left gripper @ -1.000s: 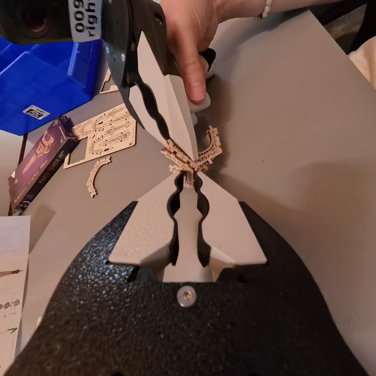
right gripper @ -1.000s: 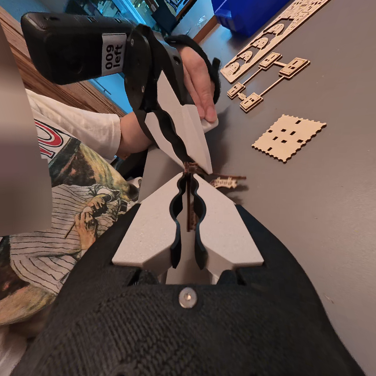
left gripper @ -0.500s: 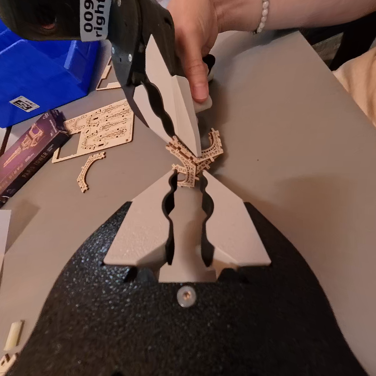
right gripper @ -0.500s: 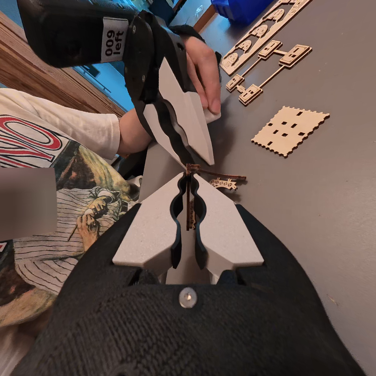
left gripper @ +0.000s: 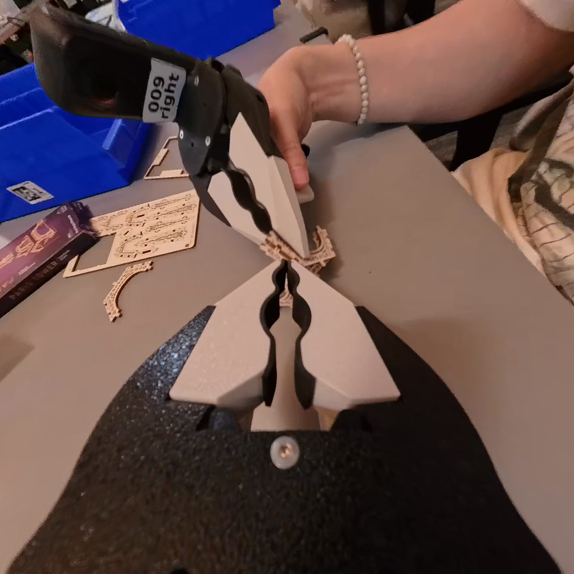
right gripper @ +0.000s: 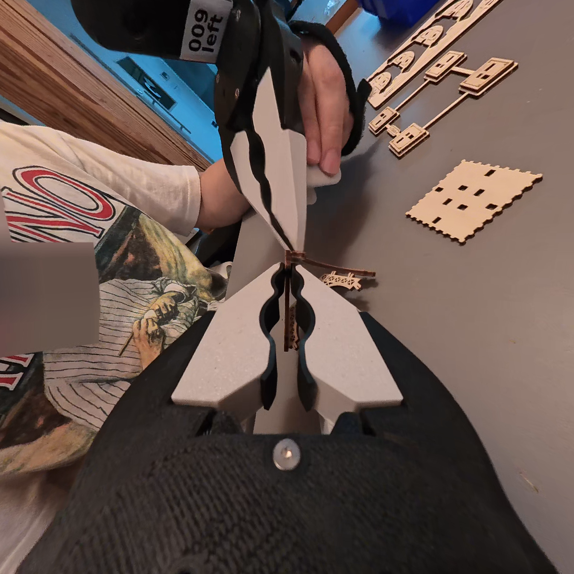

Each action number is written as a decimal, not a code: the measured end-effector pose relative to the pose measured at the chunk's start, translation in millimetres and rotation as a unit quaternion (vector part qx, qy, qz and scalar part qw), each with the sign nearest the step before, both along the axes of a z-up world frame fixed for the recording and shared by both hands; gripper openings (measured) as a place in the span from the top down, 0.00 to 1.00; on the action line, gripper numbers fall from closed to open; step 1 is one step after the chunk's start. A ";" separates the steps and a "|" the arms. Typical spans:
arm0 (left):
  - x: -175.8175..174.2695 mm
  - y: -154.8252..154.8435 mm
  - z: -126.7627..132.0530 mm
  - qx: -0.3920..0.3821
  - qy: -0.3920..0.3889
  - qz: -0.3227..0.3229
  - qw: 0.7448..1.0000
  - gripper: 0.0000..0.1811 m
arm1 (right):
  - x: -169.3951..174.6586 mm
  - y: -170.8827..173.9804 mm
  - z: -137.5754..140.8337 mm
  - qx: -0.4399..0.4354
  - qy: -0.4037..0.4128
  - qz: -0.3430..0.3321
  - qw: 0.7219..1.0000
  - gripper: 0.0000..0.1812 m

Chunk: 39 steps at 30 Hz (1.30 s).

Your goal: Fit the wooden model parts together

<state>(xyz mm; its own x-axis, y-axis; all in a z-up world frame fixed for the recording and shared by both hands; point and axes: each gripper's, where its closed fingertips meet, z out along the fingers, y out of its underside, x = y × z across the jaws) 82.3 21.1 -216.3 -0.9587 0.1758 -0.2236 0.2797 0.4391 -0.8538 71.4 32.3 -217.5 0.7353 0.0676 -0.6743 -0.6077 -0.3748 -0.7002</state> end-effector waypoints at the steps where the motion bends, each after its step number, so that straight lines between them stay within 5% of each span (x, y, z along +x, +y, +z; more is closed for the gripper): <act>1: -2.4 -0.6 2.5 -0.007 0.009 -0.006 1.000 1.00 | 0.3 0.6 -1.9 -0.007 -0.001 -0.001 1.000 1.00; 39: -11.2 -0.6 -8.7 0.014 0.068 -0.022 0.997 1.00 | -7.9 0.9 -9.9 -0.034 -0.019 0.032 0.999 1.00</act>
<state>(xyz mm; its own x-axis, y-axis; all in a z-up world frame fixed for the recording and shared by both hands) 71.0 20.6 -225.0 -0.9710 0.2231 -0.0865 0.1819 0.4534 -0.8725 63.5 33.2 -227.4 0.7560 0.0705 -0.6508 -0.5547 -0.4587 -0.6942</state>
